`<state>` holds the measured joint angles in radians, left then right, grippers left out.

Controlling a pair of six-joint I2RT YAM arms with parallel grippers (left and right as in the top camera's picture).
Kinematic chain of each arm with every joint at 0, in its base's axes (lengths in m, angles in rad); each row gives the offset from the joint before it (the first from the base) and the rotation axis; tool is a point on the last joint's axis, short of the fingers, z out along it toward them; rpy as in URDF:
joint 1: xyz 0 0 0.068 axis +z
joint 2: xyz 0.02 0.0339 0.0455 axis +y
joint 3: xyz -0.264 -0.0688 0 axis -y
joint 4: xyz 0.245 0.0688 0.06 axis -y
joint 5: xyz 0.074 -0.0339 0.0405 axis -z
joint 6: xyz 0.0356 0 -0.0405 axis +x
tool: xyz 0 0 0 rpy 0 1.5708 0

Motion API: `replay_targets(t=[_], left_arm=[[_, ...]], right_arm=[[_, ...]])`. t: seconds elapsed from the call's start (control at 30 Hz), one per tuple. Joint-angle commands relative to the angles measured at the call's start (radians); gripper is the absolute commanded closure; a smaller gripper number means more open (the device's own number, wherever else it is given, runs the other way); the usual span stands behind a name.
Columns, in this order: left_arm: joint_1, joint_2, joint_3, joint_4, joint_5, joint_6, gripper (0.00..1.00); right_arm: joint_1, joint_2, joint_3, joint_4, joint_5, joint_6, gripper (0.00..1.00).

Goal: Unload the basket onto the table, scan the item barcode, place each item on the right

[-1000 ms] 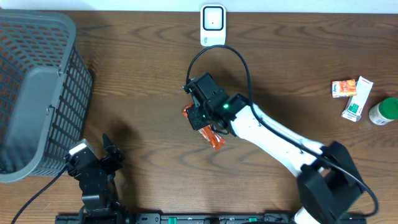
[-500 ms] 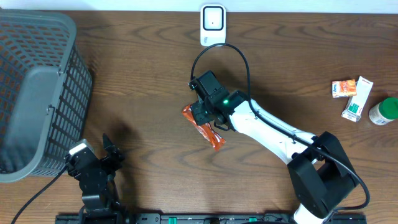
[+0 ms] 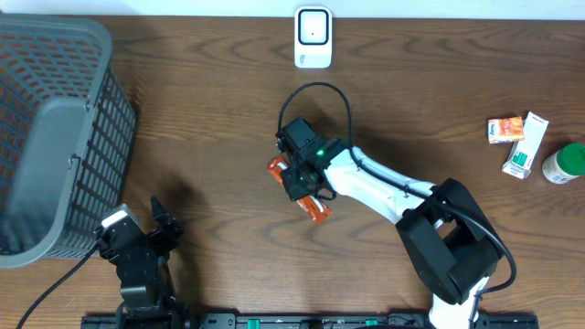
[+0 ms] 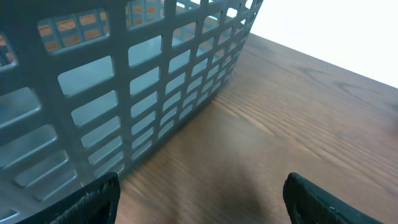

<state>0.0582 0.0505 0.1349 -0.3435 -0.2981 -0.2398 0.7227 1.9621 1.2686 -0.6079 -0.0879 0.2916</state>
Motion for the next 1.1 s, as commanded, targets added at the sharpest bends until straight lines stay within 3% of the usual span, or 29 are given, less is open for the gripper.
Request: replay_targets(t=[0.0, 0.5, 0.63, 0.87, 1.07], left_arm=[[0.002, -0.003, -0.008, 0.000, -0.014, -0.006, 0.16], [0.002, -0.003, -0.008, 0.000, -0.014, -0.005, 0.16], [0.002, -0.003, -0.008, 0.000, -0.014, -0.006, 0.16], [0.002, -0.003, -0.008, 0.000, -0.014, -0.006, 0.16], [0.002, -0.003, -0.008, 0.000, -0.014, -0.005, 0.16]], right_arm=[[0.041, 0.019, -0.007, -0.023, -0.030, -0.007, 0.99], [0.121, -0.063, -0.006, -0.203, 0.062, 0.051, 0.99], [0.121, -0.128, -0.004, -0.225, 0.140, -0.041, 0.99], [0.120, -0.293, 0.026, -0.340, 0.056, -0.061, 0.99], [0.122, -0.286, -0.024, -0.329, 0.029, -0.007, 0.99]])
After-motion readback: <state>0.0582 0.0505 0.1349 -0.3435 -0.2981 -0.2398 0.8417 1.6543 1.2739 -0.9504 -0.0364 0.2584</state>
